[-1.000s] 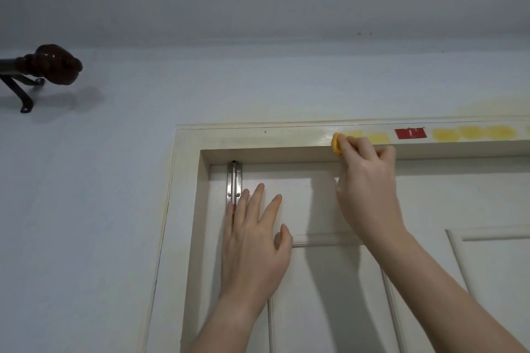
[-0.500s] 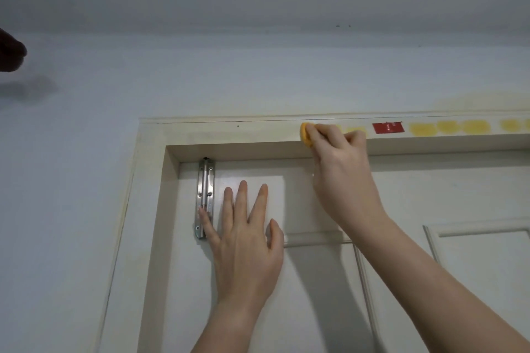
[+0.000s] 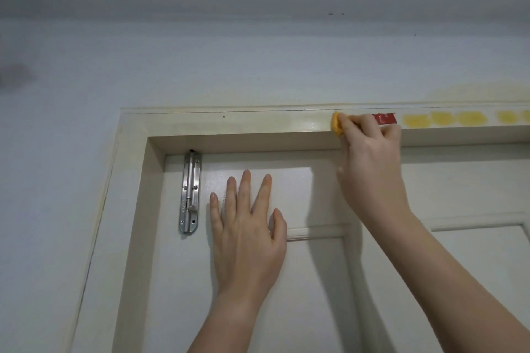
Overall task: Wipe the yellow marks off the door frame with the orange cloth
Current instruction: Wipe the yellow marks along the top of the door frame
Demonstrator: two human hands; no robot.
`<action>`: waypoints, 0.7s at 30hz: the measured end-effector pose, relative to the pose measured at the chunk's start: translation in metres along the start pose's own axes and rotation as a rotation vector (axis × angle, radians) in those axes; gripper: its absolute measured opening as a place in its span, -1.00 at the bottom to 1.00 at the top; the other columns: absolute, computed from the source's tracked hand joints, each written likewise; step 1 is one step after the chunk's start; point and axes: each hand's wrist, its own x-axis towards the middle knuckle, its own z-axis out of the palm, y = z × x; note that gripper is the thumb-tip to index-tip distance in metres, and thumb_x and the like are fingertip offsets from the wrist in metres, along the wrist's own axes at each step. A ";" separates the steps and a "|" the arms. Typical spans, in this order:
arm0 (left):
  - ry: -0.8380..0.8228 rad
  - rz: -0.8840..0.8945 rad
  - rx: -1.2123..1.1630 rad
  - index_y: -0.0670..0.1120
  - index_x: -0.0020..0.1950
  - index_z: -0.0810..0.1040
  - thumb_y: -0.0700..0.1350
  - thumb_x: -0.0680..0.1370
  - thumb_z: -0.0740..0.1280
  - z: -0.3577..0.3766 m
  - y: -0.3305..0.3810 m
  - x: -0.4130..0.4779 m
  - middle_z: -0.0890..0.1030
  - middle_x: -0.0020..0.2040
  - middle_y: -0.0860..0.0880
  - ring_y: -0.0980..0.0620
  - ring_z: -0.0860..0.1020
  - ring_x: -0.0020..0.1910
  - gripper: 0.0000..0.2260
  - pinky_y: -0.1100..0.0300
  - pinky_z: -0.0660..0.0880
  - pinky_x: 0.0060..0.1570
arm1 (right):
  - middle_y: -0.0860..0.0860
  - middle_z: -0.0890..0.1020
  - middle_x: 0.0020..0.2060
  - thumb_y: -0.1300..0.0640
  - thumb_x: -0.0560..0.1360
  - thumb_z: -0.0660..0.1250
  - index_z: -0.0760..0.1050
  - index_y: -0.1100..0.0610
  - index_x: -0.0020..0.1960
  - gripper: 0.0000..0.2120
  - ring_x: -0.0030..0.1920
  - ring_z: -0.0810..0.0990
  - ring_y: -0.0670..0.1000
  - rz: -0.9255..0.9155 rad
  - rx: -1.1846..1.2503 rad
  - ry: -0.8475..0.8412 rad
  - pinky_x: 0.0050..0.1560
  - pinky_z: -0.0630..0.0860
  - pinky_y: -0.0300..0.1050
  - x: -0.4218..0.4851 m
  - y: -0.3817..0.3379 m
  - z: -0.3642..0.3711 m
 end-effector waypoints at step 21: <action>0.043 -0.025 0.033 0.16 0.76 0.14 0.16 0.72 0.02 0.028 0.050 -0.019 0.13 0.77 0.02 -0.05 0.06 0.77 -0.43 -0.12 0.03 0.73 | 0.08 0.60 0.14 0.41 0.37 0.11 0.56 0.20 0.31 -0.44 -0.08 0.26 0.12 -0.042 0.068 -0.035 0.03 0.33 -0.02 0.003 0.032 -0.010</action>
